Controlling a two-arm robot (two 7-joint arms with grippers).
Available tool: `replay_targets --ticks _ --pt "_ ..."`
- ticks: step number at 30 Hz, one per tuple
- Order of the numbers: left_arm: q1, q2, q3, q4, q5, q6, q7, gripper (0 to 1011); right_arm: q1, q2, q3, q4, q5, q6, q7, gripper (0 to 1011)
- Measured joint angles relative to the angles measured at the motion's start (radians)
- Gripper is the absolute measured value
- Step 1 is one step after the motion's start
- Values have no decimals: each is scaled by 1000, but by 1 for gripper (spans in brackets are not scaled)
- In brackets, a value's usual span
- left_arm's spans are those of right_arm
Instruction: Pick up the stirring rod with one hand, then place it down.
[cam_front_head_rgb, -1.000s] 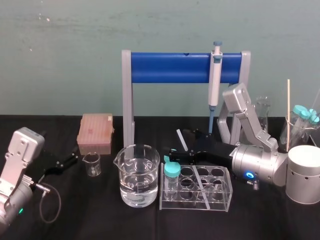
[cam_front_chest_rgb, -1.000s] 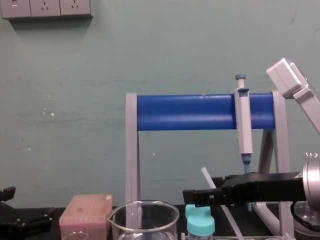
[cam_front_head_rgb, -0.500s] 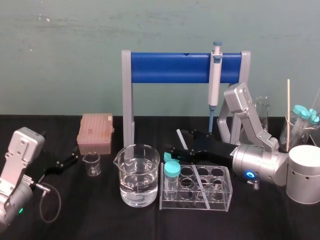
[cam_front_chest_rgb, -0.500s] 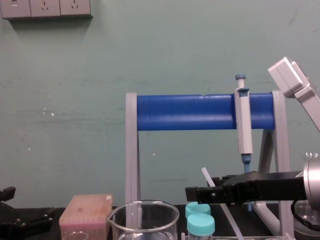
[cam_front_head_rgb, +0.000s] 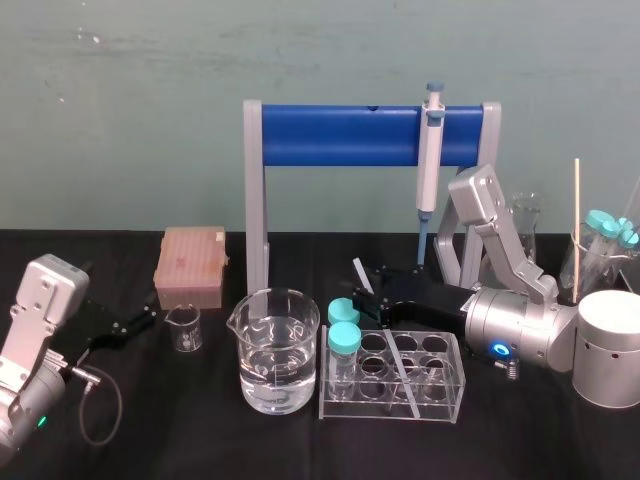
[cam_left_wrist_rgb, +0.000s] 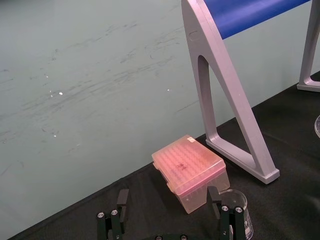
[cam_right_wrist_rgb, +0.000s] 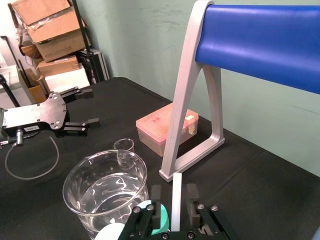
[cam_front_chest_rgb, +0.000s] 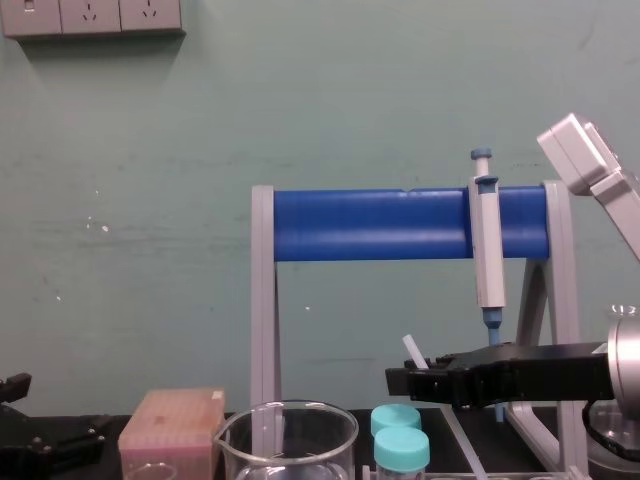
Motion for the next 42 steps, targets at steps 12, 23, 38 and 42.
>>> replay_targets --ticks 12,23,38,42 --pt "0 0 0 0 0 0 0 1000 0 0 0 0 0 0 1 73" --pt "0 0 0 0 0 0 0 1000 -30 -10 23 -6 -9 -124 0 72" --pt "0 0 0 0 0 0 0 1000 -164 -27 131 -60 11 -420 36 72" --pt "0 0 0 0 0 0 0 1000 -188 -19 155 -93 27 -425 43 72"
